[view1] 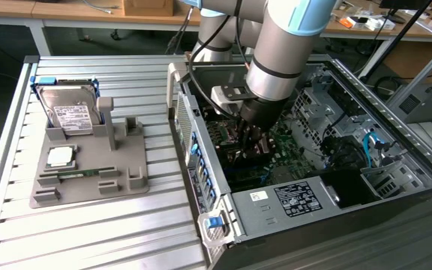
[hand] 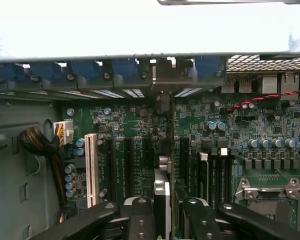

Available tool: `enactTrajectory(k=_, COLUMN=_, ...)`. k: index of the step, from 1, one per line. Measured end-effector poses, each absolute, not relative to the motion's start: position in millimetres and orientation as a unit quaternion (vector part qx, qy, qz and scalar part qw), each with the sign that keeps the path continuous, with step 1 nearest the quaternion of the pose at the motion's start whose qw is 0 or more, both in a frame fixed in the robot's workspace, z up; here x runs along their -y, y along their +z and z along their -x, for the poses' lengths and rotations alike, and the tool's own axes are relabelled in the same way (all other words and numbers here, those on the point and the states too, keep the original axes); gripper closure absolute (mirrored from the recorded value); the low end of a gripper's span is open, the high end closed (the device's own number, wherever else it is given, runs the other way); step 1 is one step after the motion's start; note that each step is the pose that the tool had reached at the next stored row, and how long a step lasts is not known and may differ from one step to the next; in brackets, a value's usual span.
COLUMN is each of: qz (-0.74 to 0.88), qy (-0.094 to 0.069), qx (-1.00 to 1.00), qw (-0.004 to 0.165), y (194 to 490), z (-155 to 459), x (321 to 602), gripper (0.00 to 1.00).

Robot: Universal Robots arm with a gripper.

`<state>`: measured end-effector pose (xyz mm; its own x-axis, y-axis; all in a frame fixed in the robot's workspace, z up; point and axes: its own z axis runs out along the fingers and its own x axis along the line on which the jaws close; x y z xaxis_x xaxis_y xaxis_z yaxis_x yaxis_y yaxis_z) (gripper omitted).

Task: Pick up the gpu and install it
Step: 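Insert the gpu into the slot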

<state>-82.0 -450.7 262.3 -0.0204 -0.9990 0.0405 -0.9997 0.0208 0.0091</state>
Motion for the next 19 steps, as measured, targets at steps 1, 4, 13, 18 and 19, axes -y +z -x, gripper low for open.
enactTrajectory(k=1, qz=-0.7, qy=0.011, qx=0.714, qw=0.018, y=262.2, z=82.0, x=450.7, gripper=0.73)
enactTrajectory(k=4, qz=-0.7, qy=0.012, qx=0.714, qw=0.019, y=261.4, z=82.1, x=450.3, gripper=0.73)
enactTrajectory(k=13, qz=-0.7, qy=0.012, qx=0.714, qw=0.019, y=258.8, z=81.3, x=448.5, gripper=0.73)
enactTrajectory(k=18, qz=-0.7, qy=0.012, qx=0.714, qw=0.019, y=258.8, z=81.3, x=448.6, gripper=0.73)
enactTrajectory(k=19, qz=-0.7, qy=0.012, qx=0.714, qw=0.019, y=258.8, z=81.3, x=448.6, gripper=0.73)
